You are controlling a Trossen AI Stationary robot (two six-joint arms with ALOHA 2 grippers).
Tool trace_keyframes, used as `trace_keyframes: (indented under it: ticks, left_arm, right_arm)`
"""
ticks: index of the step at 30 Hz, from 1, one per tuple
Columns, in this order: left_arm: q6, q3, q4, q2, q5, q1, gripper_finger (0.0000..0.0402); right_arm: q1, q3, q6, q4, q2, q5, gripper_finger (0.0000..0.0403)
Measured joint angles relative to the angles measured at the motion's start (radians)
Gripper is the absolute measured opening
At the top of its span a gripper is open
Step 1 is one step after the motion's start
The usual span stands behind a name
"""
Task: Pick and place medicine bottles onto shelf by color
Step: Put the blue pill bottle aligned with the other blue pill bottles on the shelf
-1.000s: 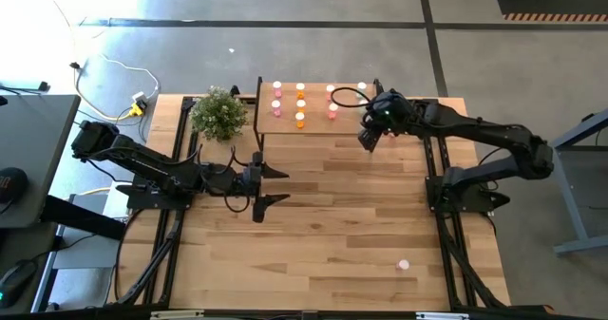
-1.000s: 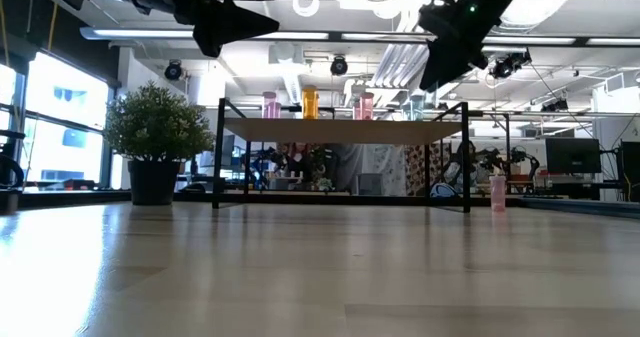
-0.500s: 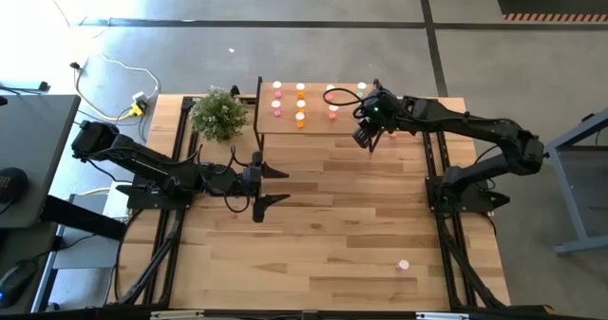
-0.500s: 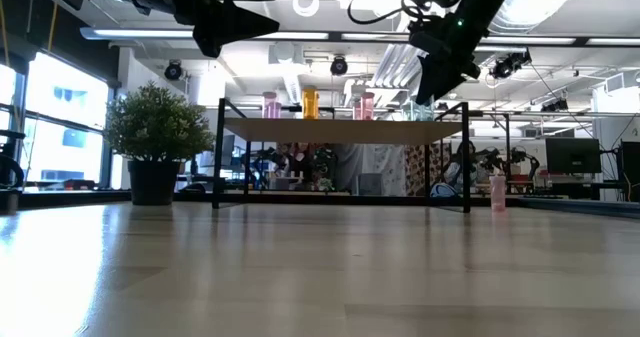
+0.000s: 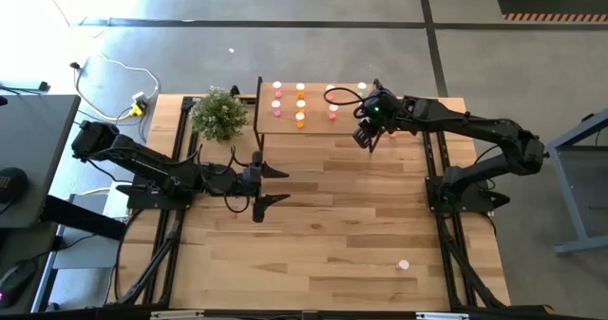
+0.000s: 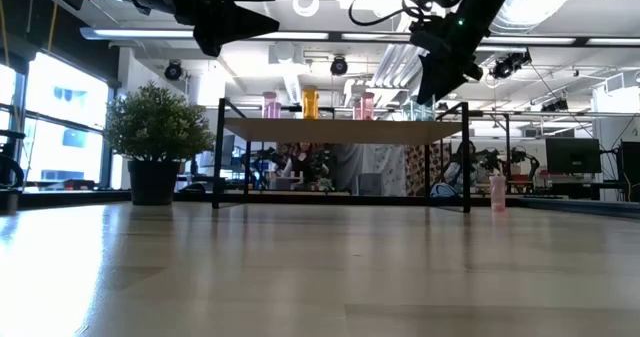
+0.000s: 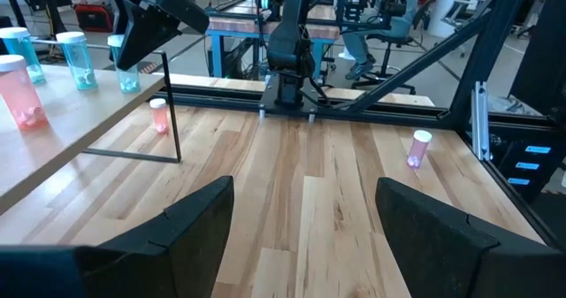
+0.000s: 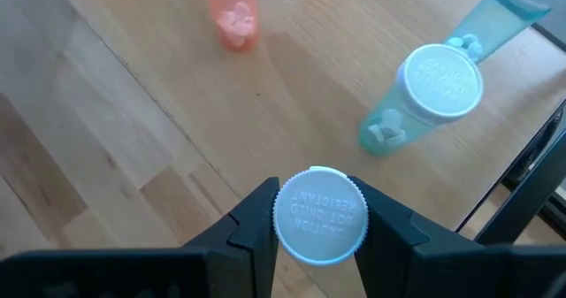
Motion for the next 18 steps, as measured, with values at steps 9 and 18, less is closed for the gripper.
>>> trace_keyframes:
  ticks: [9, 18]
  left_arm:
    - [0.015, 0.000, 0.000, 0.000, 0.000, 0.000, 0.0266]
    - [0.016, 0.000, 0.000, 0.000, 0.000, 0.000, 0.0266]
  right_arm:
    - [0.000, 0.000, 0.018, 0.000, 0.000, 0.041, 0.0114]
    - [0.000, 0.000, 0.028, 0.017, 0.001, 0.039, 0.0128]
